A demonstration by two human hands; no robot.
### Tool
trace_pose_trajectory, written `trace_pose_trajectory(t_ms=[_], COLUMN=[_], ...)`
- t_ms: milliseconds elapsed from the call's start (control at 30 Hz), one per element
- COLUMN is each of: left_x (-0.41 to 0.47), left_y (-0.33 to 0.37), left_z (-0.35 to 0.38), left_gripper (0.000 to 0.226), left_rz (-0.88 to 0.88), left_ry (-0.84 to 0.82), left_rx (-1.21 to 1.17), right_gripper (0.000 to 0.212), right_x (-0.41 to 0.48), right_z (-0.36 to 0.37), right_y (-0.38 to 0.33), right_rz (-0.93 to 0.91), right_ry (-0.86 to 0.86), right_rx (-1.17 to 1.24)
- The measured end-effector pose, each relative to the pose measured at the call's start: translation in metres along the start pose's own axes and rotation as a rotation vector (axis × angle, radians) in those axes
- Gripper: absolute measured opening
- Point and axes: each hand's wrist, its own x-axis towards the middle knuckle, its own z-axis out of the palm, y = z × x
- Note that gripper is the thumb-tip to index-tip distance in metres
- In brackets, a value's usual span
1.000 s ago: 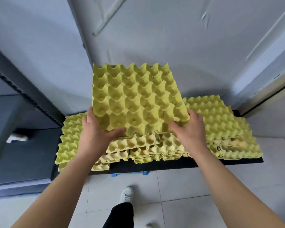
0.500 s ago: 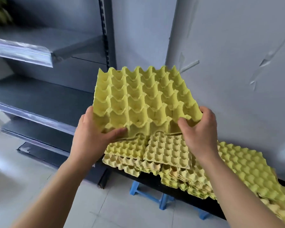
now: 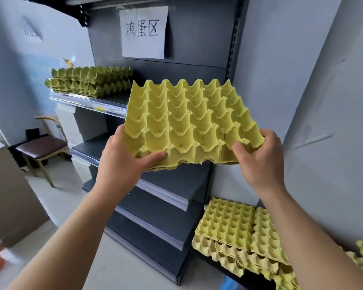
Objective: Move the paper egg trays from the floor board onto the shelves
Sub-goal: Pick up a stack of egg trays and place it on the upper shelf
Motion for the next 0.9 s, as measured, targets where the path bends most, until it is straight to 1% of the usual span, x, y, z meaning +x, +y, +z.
trace_pose_trajectory(t_ms=[67, 133, 200, 267, 333, 567, 767, 900], left_x=[0.015, 0.032, 0.050, 0.070, 0.091, 0.182, 0.286, 0.349], left_y=[-0.014, -0.030, -0.047, -0.064, -0.082, -0.142, -0.195, -0.229], left_z=[-0.031, -0.058, -0.080, -0.099, -0.114, -0.145, -0.165, -0.178], left_gripper=[0.070, 0.079, 0.086, 0.085, 0.083, 0.086, 0.111, 0.108], left_rz=[0.005, 0.001, -0.020, -0.035, -0.038, -0.055, -0.105, -0.100], left_ry=[0.017, 0.037, 0.054, 0.057, 0.055, 0.084, 0.176, 0.233], left_rx=[0.017, 0.032, 0.031, 0.039, 0.046, 0.060, 0.048, 0.009], right_gripper=[0.048, 0.050, 0.045, 0.036, 0.036, 0.040, 0.050, 0.051], right_x=[-0.003, -0.003, 0.001, 0.007, 0.017, 0.069, 0.136, 0.173], right_z=[0.032, 0.062, 0.092, 0.122, 0.152, 0.261, 0.356, 0.414], right_y=[-0.023, -0.046, -0.065, -0.081, -0.094, -0.128, -0.156, -0.177], right_rz=[0.014, 0.007, -0.010, -0.038, -0.062, -0.125, -0.221, -0.265], right_ry=[-0.022, -0.028, -0.039, -0.053, -0.062, -0.102, -0.139, -0.138], right_rx=[0.014, 0.027, 0.031, 0.039, 0.050, 0.086, 0.084, 0.083])
